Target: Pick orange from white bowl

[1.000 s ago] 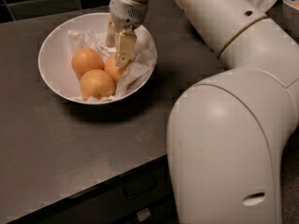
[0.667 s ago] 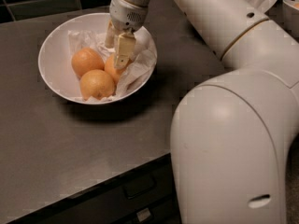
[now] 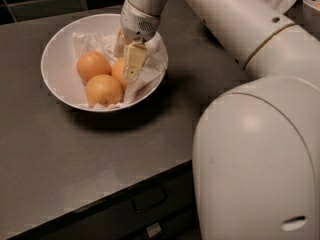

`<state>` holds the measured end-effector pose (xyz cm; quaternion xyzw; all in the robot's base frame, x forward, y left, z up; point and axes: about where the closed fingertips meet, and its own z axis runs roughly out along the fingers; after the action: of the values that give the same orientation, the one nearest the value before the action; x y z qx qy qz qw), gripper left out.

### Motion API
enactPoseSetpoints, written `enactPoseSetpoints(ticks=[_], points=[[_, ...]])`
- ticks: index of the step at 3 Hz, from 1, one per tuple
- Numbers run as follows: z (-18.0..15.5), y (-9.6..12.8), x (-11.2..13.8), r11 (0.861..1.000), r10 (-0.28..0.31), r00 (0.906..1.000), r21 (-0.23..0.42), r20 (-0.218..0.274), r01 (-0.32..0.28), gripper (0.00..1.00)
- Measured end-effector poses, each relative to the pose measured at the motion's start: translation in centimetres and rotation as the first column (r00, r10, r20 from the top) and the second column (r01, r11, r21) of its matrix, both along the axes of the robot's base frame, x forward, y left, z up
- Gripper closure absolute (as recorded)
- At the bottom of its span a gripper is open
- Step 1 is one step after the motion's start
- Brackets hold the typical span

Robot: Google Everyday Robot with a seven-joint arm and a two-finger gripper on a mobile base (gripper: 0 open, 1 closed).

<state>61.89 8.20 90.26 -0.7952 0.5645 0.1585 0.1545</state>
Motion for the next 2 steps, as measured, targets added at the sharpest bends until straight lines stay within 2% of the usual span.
enactPoseSetpoints(ticks=[2], points=[[-0.86,-0.39,-0.18,1.000,-0.014,0.9995,-0.024,-0.027,0.013,0.31]])
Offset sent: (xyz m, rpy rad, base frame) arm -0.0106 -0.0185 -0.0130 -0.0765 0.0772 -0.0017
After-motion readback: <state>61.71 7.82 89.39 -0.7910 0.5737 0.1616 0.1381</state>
